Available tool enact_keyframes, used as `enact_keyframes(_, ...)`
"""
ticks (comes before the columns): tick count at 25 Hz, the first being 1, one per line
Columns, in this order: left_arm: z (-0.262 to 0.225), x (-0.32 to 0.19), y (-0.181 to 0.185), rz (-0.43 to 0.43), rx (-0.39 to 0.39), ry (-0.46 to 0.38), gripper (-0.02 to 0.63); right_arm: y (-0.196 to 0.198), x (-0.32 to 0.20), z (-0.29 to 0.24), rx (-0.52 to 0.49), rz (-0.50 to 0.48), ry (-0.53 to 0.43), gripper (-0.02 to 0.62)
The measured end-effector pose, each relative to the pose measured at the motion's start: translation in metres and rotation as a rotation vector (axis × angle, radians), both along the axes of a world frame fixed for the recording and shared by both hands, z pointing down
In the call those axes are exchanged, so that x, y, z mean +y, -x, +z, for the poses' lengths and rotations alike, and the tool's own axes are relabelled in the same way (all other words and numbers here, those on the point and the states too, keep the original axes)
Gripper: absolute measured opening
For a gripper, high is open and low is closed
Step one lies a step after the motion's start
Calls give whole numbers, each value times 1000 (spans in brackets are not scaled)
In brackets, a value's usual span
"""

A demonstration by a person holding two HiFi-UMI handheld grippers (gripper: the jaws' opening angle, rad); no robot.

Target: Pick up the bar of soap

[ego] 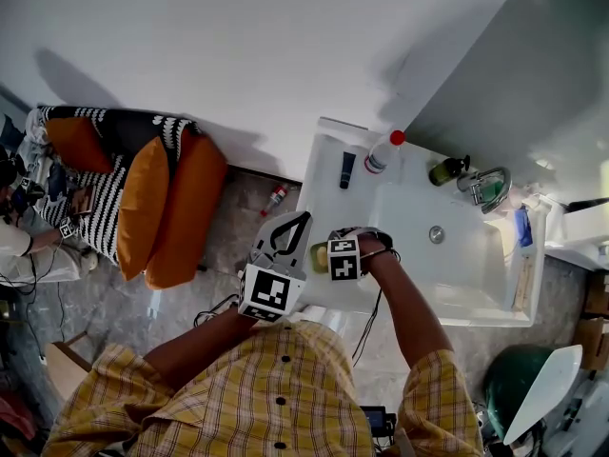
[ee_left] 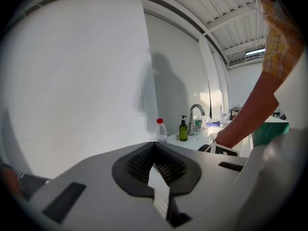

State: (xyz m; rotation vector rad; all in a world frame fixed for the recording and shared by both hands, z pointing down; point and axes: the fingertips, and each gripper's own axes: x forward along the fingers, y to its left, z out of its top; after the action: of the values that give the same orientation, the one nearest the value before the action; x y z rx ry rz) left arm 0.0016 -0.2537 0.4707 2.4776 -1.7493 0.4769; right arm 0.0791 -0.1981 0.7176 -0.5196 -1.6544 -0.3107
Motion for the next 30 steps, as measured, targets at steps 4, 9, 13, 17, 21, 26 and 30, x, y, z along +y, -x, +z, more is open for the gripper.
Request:
enact_keyframes(4,2,0,-1,3,-6,2,11,-1,0,0,12,-1,-4,207)
enact_keyframes(9,1,0,1,-3,-7,2,11,1,-2,-2,3,34,9,206)
enact_keyframes(13,0,0,3,-5,-4,4,11,2,-2,-4,-15,61,12,206)
enact_keyframes(17,1,0,1,2,-2,6,11,7,0,-11,-61,93,16,206)
enact_keyframes(21,1,0,-5,14,-2,5,11,9,-6,-21,-111,147,3,207)
enact_keyframes(26,1,1,-8,28,0,5,11,19,-20,-54,-311,341,-8,206)
enact_keyframes(30,0,0,-11,32,6,5,11,29,-34,-91,-484,516,-29,207)
